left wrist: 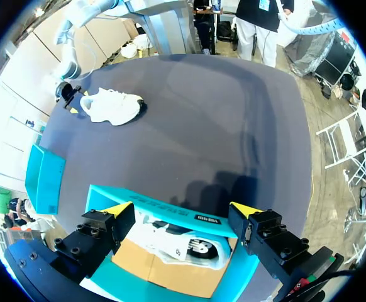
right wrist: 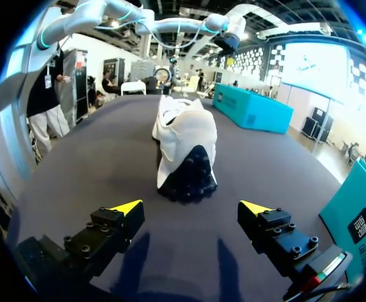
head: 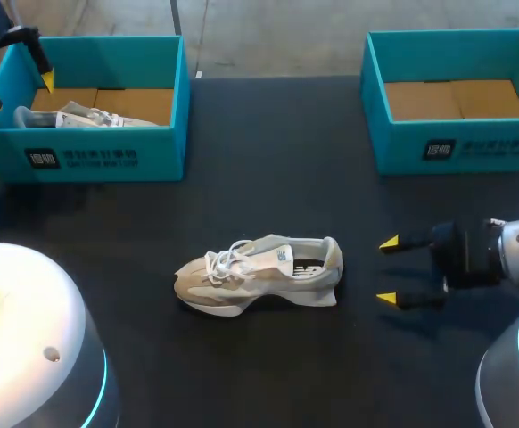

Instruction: Take the shoe out of the shoebox, open the shoe tongue, remove and reinsert the insole, then place the shoe into the shoebox

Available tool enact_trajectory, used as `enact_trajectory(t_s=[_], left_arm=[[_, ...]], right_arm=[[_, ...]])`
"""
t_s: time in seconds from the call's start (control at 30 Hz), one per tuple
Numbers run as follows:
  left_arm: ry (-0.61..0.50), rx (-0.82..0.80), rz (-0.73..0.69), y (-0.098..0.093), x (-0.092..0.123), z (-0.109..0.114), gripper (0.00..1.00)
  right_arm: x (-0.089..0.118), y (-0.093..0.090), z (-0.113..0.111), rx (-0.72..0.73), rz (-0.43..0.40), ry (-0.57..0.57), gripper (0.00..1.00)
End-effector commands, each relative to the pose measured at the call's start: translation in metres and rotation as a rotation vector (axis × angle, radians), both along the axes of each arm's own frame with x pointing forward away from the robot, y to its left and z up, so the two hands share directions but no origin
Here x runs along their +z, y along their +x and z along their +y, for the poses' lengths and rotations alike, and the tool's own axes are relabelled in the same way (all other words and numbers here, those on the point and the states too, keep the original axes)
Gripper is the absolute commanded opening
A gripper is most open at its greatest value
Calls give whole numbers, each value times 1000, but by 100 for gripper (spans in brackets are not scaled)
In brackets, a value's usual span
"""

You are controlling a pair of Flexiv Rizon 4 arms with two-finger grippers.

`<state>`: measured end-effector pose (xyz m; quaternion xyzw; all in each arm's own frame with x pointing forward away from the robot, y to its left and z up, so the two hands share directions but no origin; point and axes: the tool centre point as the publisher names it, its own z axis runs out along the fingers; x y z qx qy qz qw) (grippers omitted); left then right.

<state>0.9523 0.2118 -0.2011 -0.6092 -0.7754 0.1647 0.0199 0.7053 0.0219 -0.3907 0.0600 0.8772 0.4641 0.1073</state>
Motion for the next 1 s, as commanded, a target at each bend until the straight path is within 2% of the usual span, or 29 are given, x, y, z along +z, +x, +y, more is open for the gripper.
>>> enact_trajectory(t_s=[0.03, 0.63, 1.0], left_arm=[[0, 0, -4, -1, 0, 0, 100], [0, 0, -4, -1, 0, 0, 100], [0, 0, -4, -1, 0, 0, 100]], right_arm=[[1, -2, 1, -5, -3, -4, 100], [1, -2, 1, -5, -3, -4, 100], [-1, 2, 17, -36, 10, 1, 100]])
